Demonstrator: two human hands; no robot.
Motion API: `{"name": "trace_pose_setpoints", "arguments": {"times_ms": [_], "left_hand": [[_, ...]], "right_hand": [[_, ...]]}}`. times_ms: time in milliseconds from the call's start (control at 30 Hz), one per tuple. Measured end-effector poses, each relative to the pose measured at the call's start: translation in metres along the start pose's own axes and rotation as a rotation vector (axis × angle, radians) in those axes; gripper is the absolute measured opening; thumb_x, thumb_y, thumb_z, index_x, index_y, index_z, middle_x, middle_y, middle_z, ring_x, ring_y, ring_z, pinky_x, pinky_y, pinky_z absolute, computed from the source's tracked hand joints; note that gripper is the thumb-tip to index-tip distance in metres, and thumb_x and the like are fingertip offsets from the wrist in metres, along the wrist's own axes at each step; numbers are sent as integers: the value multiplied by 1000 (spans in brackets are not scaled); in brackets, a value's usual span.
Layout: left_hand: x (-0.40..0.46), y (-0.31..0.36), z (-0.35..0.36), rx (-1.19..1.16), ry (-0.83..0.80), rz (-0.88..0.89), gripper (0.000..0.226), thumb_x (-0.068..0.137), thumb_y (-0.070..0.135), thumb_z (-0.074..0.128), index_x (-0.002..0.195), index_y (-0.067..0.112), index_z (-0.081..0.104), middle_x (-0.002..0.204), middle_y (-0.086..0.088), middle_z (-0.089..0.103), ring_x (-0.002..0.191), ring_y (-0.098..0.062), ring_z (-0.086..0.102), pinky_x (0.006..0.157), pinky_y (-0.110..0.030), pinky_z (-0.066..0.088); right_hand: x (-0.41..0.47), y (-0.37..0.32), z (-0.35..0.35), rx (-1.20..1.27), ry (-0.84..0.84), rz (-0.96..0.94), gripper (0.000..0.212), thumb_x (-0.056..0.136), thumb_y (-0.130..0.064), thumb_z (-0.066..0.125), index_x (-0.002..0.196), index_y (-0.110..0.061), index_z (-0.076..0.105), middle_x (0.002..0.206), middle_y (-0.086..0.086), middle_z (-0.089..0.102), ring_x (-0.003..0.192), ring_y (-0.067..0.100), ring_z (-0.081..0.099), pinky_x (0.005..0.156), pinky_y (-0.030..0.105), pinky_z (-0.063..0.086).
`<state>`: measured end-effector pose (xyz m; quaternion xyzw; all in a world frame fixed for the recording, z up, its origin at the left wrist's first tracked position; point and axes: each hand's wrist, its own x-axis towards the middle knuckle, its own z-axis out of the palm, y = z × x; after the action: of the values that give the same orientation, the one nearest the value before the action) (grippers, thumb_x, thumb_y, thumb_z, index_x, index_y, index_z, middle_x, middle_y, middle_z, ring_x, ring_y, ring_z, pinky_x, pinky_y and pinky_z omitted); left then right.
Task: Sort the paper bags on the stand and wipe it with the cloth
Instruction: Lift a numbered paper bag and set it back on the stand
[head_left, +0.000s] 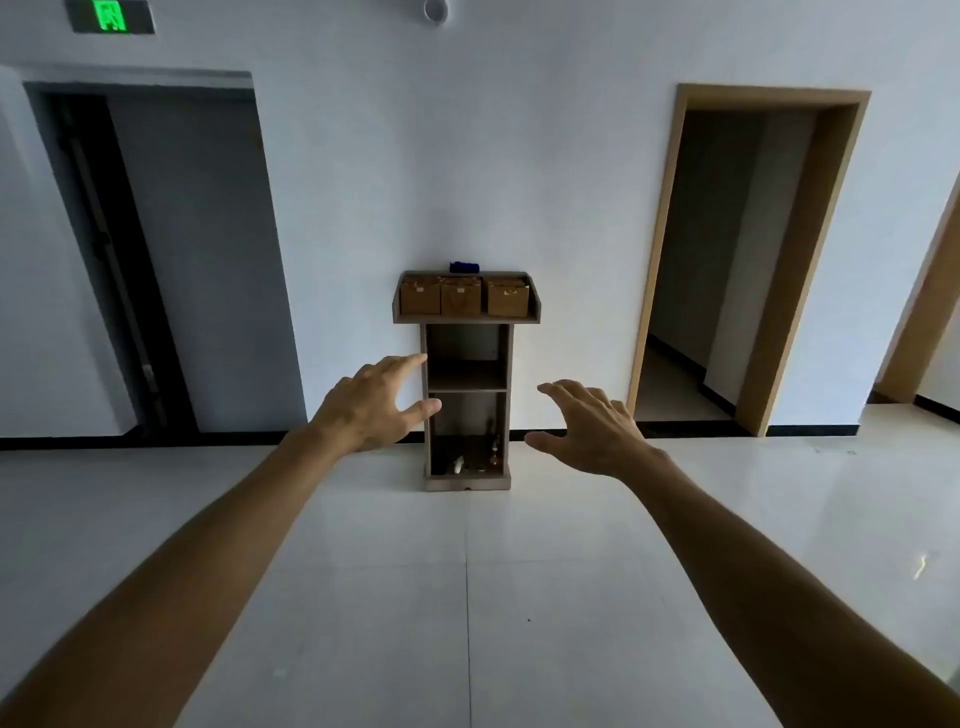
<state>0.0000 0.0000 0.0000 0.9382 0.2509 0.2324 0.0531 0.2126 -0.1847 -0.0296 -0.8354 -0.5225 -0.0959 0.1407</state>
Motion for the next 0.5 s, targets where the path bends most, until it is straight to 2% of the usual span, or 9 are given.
{"name": "trace_pose_setpoints", "arguments": {"times_ms": [200,500], "left_hand": [[36,-14,9,34,13,-4,68,90,57,48,147,29,25,153,4,33,136,-24,38,104,-48,36],[120,-86,34,24,21,33,70,88,60,48,146,30,25,152,3,35,136,-21,39,104,-50,39]], "right_hand": [[39,9,8,-3,22,2,77,89,-60,57,151,-24,30,158,1,30,140,31,34,109,52,34],[134,8,38,14,49,1,75,89,-58,59,149,-24,31,158,2,31,140,31,35,110,52,34]]}}
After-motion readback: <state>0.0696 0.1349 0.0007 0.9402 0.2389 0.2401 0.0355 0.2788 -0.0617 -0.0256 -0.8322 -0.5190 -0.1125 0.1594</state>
